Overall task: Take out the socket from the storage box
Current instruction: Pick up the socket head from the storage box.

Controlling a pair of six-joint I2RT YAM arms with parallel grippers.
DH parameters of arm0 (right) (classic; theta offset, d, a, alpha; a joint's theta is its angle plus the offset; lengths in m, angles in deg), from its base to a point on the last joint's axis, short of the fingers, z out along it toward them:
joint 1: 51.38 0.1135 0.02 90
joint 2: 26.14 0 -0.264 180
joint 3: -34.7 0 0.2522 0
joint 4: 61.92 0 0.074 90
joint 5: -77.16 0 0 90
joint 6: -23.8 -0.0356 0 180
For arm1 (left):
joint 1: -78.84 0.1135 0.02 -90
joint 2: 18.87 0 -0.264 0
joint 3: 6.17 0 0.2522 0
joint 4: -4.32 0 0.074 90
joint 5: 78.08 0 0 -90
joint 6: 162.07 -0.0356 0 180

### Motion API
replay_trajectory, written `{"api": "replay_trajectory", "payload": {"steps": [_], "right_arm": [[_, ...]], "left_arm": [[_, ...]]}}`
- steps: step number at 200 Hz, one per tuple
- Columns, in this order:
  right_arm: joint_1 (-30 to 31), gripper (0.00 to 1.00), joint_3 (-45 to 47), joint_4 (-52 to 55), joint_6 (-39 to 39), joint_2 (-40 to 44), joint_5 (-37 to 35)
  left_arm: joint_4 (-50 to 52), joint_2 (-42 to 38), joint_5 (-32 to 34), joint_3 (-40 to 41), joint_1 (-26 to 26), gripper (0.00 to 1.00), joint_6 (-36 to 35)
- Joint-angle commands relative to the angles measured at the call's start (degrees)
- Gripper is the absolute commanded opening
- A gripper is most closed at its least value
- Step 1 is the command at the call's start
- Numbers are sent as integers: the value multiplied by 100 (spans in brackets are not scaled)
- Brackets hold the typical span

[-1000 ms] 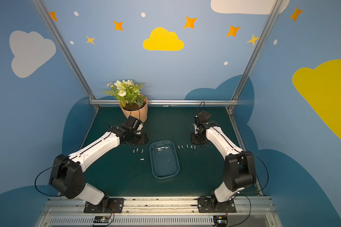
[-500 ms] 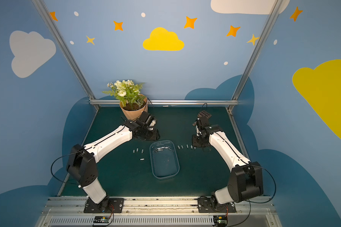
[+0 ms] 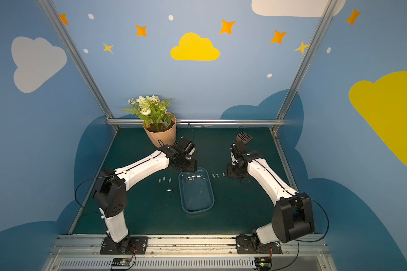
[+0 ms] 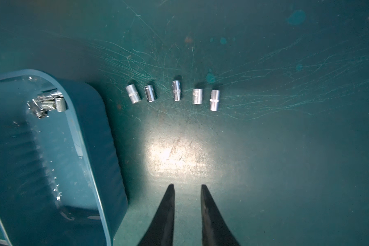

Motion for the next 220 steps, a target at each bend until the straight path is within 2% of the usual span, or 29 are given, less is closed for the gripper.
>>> {"api": "replay_trajectory", "payload": {"steps": [1,44,82,98,220], "right_arm": [[-81,24,108,-81,41,269,87],[-143,24,136,-169,39,241,266],[-146,24,242,-332,10,185,424],[-146,24,258,-388,9,144,477],[-146,24,335,-522,0,-19,584]], "left_arm": [[391,201,134,-250,-74,52,37],[700,279,307,-123,-175,52,199],[601,386,177,172,-230,52,364],[499,468,76,244,-234,49,372],[344,1176,-36,-10,-233,42,290]]}}
